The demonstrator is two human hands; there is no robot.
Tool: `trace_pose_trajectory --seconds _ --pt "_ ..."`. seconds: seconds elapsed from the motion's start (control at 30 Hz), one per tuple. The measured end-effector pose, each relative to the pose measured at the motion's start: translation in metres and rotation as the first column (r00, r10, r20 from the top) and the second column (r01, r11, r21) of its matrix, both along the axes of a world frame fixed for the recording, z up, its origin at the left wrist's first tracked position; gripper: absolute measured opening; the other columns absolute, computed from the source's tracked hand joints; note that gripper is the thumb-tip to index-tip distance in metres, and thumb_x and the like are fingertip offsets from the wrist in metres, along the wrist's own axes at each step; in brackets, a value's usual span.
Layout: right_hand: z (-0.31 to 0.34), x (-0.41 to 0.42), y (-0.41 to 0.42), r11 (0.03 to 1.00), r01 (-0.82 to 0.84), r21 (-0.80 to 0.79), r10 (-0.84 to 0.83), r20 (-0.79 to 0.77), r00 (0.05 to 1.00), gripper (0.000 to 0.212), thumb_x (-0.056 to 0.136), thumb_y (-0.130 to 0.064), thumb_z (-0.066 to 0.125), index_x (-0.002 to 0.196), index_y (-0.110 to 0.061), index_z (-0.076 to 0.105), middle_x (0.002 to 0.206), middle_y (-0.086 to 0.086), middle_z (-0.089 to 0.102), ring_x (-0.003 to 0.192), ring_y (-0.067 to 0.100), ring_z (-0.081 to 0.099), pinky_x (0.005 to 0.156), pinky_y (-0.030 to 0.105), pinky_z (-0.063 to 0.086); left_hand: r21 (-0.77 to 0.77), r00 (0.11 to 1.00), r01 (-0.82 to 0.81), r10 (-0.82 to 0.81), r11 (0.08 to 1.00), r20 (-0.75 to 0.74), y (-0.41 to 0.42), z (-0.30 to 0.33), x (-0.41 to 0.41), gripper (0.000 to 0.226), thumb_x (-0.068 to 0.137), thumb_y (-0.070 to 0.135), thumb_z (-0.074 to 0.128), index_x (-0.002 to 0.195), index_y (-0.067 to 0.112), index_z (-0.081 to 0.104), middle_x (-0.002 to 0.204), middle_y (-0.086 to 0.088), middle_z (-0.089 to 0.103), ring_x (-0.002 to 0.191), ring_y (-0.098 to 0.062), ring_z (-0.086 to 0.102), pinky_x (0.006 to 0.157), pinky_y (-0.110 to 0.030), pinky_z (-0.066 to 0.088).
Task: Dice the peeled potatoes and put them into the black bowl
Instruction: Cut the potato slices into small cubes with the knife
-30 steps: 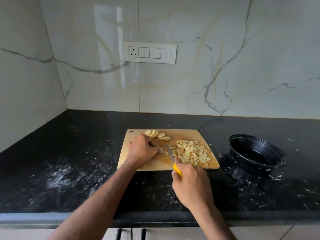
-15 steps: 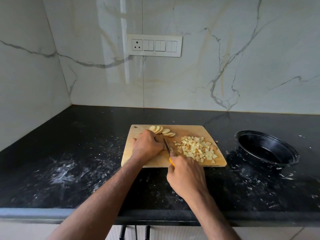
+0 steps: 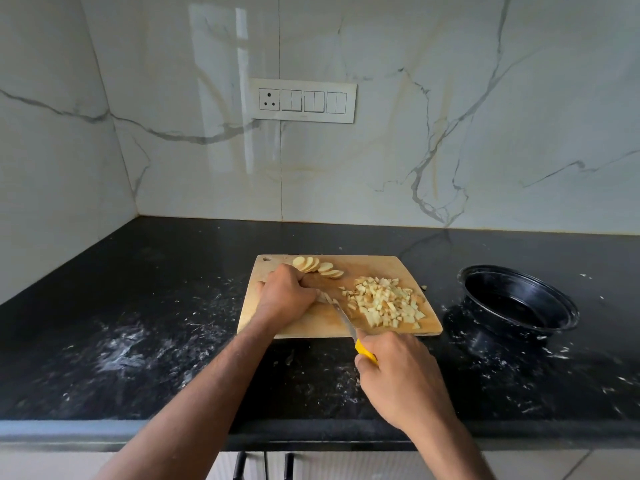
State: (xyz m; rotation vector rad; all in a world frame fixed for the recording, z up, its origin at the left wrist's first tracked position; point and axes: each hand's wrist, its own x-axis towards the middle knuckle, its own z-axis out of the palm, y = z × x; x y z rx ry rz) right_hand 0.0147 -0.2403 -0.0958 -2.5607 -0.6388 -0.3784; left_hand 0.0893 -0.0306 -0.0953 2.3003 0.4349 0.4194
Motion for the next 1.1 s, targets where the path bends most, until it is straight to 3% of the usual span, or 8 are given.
trace_pose_trajectory --seconds 0.07,0.17,0.27,0.47,0.67,0.77,0.9,1.1 --pt "0.002 0.001 0.002 0.997 0.015 0.072 -0.016 0.014 1.000 0.033 0.097 -0.033 0.055 0.126 -0.024 0.067 0.090 -0.004 0.071 0.063 0.011 0.048 0.047 0.017 0.028 -0.043 1.000 0.006 -0.005 0.999 0.021 0.003 0.002 0.000 0.016 0.078 0.022 0.080 0.065 0.019 0.072 0.069 0.007 0.069 0.079 -0.016 0.063 0.089 -0.043 0.053" --pt "0.003 0.005 0.013 0.991 0.014 0.136 -0.015 0.007 1.000 0.034 0.098 -0.033 0.056 0.130 -0.027 0.065 0.072 -0.008 0.065 0.052 0.008 0.047 0.041 0.016 0.027 -0.037 0.999 0.020 -0.019 0.999 0.030 0.006 0.002 0.000 0.016 0.078 0.020 0.082 0.065 0.018 0.073 0.068 0.007 0.069 0.073 -0.010 0.063 0.068 -0.030 0.053" --pt "0.001 0.014 0.030 0.996 0.019 0.083 -0.022 0.036 0.999 0.027 0.099 -0.032 0.053 0.118 -0.023 0.070 0.071 -0.008 0.063 0.052 0.008 0.047 0.039 0.017 0.025 0.023 1.000 0.014 -0.014 1.000 0.025 0.006 0.000 -0.001 0.017 0.076 0.025 0.082 0.064 0.018 0.072 0.069 0.010 0.071 0.079 -0.012 0.065 0.084 -0.038 0.051" --pt "-0.004 0.022 0.051 1.000 0.000 -0.002 0.001 0.088 0.996 0.036 0.099 -0.029 0.050 0.133 -0.024 0.062 0.096 -0.005 0.075 0.074 0.012 0.067 0.050 0.012 0.030 0.053 1.000 -0.014 0.014 0.999 -0.004 0.006 -0.001 0.003 0.021 0.076 0.026 0.079 0.060 0.022 0.068 0.068 0.015 0.068 0.084 -0.011 0.063 0.099 -0.044 0.041" --pt "-0.005 0.025 0.053 0.998 0.014 -0.068 -0.009 0.076 0.997 0.029 0.100 -0.024 0.048 0.122 -0.021 0.067 0.085 -0.007 0.068 0.056 0.009 0.041 0.042 0.014 0.020 0.054 0.997 -0.073 0.074 0.996 -0.010 0.002 -0.003 0.006 0.010 0.077 0.027 0.072 0.070 0.020 0.072 0.073 0.010 0.070 0.086 -0.012 0.060 0.100 -0.044 0.034" --pt "-0.005 0.022 0.043 0.998 -0.022 -0.050 0.023 0.024 0.999 0.035 0.099 -0.025 0.050 0.131 -0.022 0.063 0.085 -0.006 0.070 0.056 0.010 0.049 0.046 0.012 0.028 0.058 0.997 -0.077 0.079 0.995 -0.027 0.000 -0.002 0.005 0.012 0.076 0.026 0.072 0.068 0.018 0.068 0.072 0.008 0.068 0.086 -0.017 0.059 0.100 -0.044 0.034" --pt "-0.004 0.012 0.029 0.997 -0.046 -0.054 0.046 -0.001 0.999 0.042 0.100 -0.029 0.050 0.141 -0.025 0.054 0.101 -0.006 0.073 0.081 0.011 0.066 0.064 0.020 0.043 0.037 0.997 -0.070 0.071 0.997 -0.023 0.001 -0.001 0.003 0.016 0.076 0.030 0.077 0.068 0.020 0.067 0.072 0.008 0.067 0.081 -0.013 0.058 0.103 -0.048 0.038" --pt "-0.009 0.001 0.007 0.999 -0.005 -0.054 0.003 -0.042 0.999 0.041 0.099 -0.037 0.050 0.140 -0.034 0.055 0.102 -0.009 0.072 0.086 0.014 0.065 0.071 0.030 0.052 -0.025 0.999 -0.023 0.022 0.999 -0.039 0.002 0.002 -0.001 0.018 0.079 0.026 0.081 0.066 0.021 0.070 0.069 0.011 0.068 0.081 -0.013 0.062 0.102 -0.053 0.043"
